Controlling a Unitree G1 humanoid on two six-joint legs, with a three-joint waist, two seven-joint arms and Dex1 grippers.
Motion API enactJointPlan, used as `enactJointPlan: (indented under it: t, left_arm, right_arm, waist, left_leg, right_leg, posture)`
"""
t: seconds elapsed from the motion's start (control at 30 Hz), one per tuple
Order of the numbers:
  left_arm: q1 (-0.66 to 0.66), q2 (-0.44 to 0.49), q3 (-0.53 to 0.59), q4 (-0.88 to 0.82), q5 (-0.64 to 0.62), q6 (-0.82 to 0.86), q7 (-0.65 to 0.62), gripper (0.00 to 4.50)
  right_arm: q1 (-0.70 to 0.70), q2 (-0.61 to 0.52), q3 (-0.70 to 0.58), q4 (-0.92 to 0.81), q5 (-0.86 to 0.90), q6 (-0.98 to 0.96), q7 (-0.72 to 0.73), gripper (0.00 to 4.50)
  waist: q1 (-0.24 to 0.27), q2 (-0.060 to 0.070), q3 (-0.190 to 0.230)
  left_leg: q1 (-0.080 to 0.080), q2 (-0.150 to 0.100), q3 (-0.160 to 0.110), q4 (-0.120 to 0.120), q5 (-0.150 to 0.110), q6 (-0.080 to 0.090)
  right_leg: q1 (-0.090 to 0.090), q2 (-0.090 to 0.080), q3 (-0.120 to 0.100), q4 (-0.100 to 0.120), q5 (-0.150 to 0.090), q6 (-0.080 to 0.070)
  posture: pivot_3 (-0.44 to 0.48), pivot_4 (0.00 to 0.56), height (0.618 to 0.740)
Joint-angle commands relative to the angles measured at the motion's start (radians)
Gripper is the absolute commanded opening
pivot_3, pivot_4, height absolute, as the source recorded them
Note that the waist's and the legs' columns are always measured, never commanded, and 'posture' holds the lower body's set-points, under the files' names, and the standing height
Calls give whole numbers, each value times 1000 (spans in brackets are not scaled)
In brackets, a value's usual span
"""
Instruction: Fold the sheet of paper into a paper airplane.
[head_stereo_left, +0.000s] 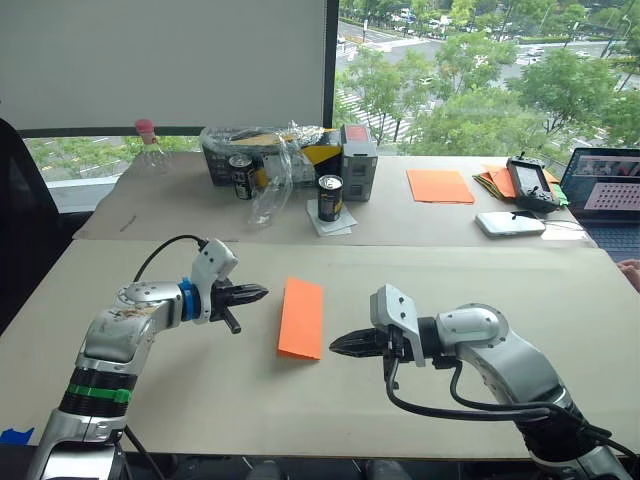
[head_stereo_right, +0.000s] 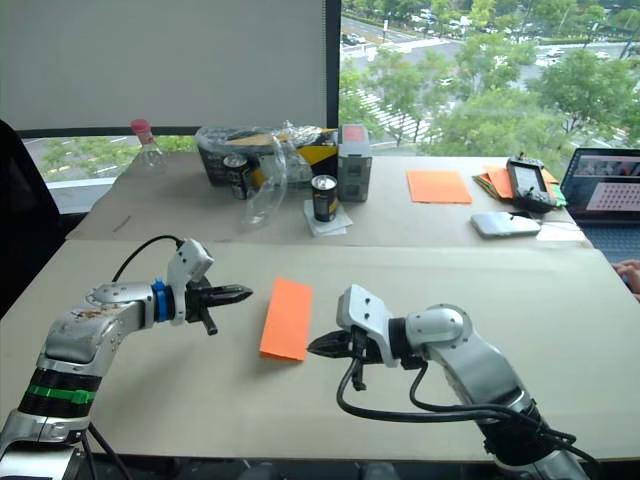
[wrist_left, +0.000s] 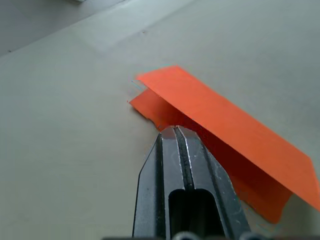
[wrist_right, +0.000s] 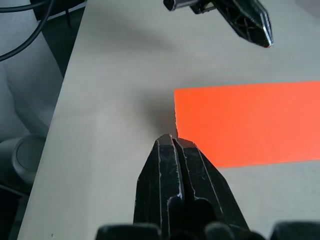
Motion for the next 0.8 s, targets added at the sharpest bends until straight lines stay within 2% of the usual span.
enactJointPlan:
  t: [0.03, 0.33, 0.47, 0.8]
  left_arm:
    - [-24, -40, -50, 0, 16, -43, 7, 0]
    - [-69, -185, -107, 25, -13, -52, 9, 0]
    - [-74, -227, -172, 55, 28, -82, 9, 0]
    - [-126, -379, -290, 259, 138, -180, 57, 0]
  right_arm:
    - [-35, -24, -21, -42, 15, 10, -18, 31]
    - [-97, -75, -44, -30, 9, 11, -55, 31]
    - [-128, -75, -46, -19, -12, 6, -92, 31]
    - [-215, -82, -66, -2, -21, 34, -157, 31]
  waist:
    - [3, 0, 0]
    - [-2, -1, 1]
    - [-2, -1, 1]
    - [4, -1, 1]
  left_leg:
    - [0, 0, 0, 1, 0, 0]
    - [-1, 0, 0, 1, 0, 0]
    - [-1, 0, 0, 1, 0, 0]
    - [-1, -1, 0, 2, 0, 0]
  right_leg:
    - [0, 0, 0, 0, 0, 0]
    - [0, 0, 0, 0, 0, 0]
    - [0, 0, 0, 1, 0, 0]
    - [1, 0, 0, 0, 0, 0]
  posture:
    - [0, 150, 715]
    - [0, 150, 715]
    - [0, 150, 715]
    - [0, 150, 715]
